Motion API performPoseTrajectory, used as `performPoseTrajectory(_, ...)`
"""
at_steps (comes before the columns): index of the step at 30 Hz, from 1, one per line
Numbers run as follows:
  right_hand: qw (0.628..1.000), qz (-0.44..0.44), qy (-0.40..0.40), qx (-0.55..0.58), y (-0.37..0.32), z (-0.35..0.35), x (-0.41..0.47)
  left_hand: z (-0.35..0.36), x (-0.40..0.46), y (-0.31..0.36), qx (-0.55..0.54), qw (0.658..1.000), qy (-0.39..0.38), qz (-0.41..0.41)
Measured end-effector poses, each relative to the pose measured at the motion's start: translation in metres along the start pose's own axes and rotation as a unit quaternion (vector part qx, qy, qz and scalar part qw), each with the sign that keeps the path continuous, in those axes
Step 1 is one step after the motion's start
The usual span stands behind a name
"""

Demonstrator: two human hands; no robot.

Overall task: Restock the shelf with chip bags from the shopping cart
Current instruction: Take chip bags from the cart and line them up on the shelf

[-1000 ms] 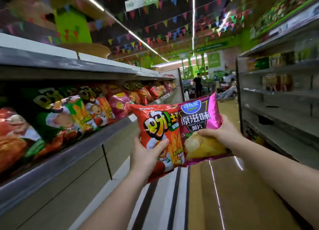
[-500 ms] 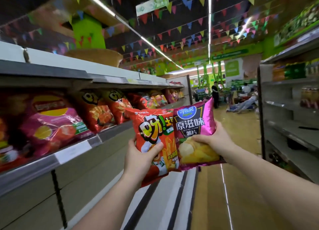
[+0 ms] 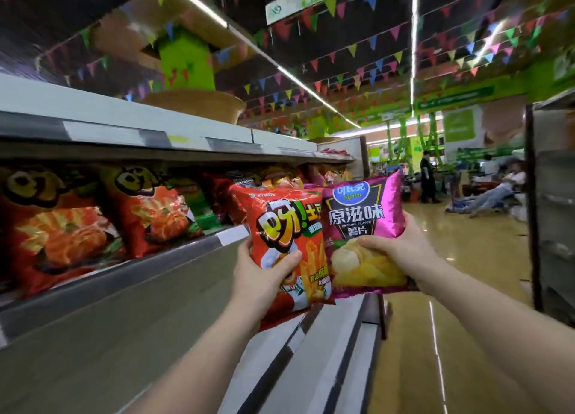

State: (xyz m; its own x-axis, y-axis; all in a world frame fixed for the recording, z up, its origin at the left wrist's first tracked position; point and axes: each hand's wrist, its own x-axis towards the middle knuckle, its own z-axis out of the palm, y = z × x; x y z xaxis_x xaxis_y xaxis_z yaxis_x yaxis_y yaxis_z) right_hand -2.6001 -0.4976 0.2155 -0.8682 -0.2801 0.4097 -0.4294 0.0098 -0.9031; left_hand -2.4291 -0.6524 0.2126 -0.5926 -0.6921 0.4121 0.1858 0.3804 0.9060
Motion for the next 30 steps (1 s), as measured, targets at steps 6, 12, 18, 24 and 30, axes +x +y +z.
performPoseTrajectory(6,0.998,-0.051,-0.009,0.024,0.008,0.018,0.096,0.037,0.077,-0.006,-0.007,0.999,0.047,0.021)
performPoseTrajectory(12,0.993,-0.078,-0.069,0.054,0.024,0.033,0.179,0.065,0.131,-0.013,0.033,0.995,0.095,0.015)
performPoseTrajectory(18,0.976,-0.087,-0.177,0.090,0.041,0.052,0.242,0.092,0.150,-0.018,0.048,0.981,0.187,-0.001)
performPoseTrajectory(24,0.943,-0.088,-0.283,0.154,0.039,0.067,0.282,0.096,0.149,-0.003,0.096,0.946,0.309,-0.021)
performPoseTrajectory(30,0.900,-0.028,-0.375,0.220,0.058,0.098,0.307,0.061,0.154,0.019,0.128,0.899,0.417,-0.048)
